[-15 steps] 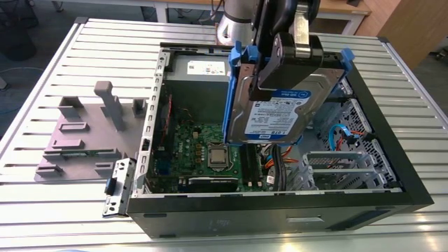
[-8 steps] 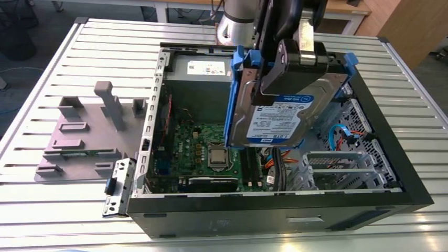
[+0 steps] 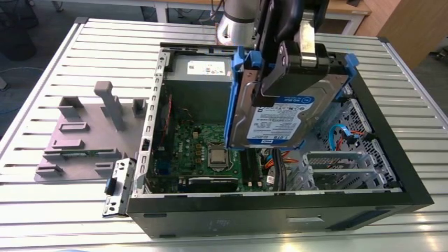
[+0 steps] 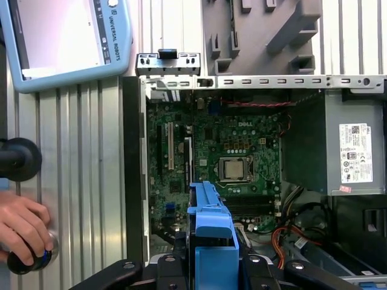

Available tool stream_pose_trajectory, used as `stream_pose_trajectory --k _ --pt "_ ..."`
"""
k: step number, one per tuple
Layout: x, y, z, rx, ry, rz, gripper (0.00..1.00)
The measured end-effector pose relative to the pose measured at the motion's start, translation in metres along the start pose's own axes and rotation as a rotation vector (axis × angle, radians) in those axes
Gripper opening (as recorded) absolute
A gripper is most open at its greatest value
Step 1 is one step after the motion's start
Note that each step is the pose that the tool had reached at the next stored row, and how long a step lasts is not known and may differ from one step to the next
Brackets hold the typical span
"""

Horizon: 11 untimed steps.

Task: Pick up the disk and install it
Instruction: 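Pick up the disk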

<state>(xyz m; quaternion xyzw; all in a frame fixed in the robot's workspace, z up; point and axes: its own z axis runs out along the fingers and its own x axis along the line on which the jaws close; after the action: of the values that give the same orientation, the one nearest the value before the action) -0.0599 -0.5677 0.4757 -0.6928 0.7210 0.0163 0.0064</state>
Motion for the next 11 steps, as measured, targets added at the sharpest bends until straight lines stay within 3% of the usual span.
stream_pose_trajectory --k 11 --pt "0.0025 -0.0006 0.0001 0.0000 0.0000 0.000 0.36"
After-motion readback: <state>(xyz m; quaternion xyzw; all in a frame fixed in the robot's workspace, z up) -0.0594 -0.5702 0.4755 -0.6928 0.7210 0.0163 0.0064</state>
